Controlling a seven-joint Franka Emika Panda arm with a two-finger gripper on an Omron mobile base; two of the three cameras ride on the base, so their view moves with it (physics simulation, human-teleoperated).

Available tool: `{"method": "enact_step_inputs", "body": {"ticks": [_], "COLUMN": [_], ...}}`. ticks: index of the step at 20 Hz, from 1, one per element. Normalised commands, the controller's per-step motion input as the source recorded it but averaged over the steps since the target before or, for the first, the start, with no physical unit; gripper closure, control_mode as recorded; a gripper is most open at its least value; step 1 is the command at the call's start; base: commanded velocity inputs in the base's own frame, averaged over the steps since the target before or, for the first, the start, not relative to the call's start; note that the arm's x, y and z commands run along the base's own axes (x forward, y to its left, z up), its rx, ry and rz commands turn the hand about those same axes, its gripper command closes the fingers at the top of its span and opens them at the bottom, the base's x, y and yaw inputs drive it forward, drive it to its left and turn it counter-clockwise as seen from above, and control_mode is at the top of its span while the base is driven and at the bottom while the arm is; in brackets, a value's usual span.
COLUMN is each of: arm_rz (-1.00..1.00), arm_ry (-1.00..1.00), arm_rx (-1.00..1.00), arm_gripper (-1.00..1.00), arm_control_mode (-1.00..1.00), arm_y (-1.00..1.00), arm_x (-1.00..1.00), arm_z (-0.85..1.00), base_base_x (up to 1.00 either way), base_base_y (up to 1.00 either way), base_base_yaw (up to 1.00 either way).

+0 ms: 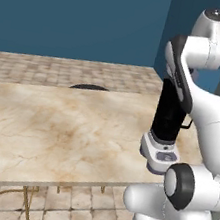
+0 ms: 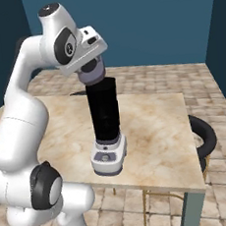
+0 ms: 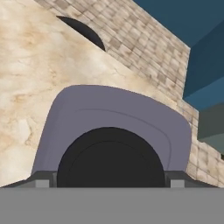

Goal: Close the lid blender by securely placing the lid on top.

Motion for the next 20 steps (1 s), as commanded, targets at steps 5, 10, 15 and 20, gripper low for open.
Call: {"method": "enact_step_inputs", "body": {"ticks": [5,10,15,20], "arm_rz": [-0.01,0.00,0.00,-0.08], "arm_ry": [0.04,0.04,0.05,0.08], "arm_rx": [0.01,0.04,0.06,0.04], "arm_gripper": [1.00,1.00,1.00,1.00], "arm_control_mode": [-1.00,-1.00,-1.00,-1.00], "arm_y": [-0.22,-0.28,-0.11,0.01], "arm_x": [0.30,0.19,0.01,0.04], "arm_z": [0.00,0.00,-0.02,-0.02], "base_base_x": [0.00,0.00,0.00,0.00], "base_base_y": [0.00,0.00,0.00,0.00], "base_base_yaw": [0.00,0.00,0.00,0.00]}}
